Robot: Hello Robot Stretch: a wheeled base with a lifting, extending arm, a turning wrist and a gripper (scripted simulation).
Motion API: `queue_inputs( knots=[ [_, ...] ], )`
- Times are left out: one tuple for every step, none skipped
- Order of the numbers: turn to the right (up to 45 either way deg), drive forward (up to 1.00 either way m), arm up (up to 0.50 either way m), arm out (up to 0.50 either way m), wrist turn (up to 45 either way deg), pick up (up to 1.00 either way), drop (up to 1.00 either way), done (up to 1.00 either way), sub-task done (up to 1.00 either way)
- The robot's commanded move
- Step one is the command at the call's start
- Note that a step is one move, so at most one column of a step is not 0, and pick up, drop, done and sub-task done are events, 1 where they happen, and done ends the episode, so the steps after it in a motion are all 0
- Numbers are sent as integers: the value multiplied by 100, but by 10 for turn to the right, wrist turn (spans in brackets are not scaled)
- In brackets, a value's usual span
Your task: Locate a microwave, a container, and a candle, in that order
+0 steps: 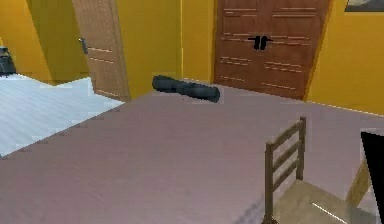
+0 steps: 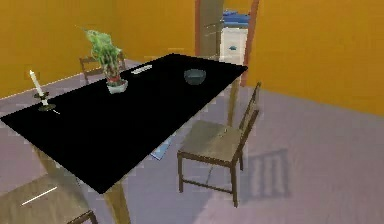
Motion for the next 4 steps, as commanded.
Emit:
queue_inputs(
  knots=[
    [0,100,0,0,0,0,0,0,0],
    [-60,0,0,0,0,0,0,0,0],
    [0,20,0,0,0,0,0,0,0],
    [330,0,0,0,0,0,0,0,0]
  ],
)
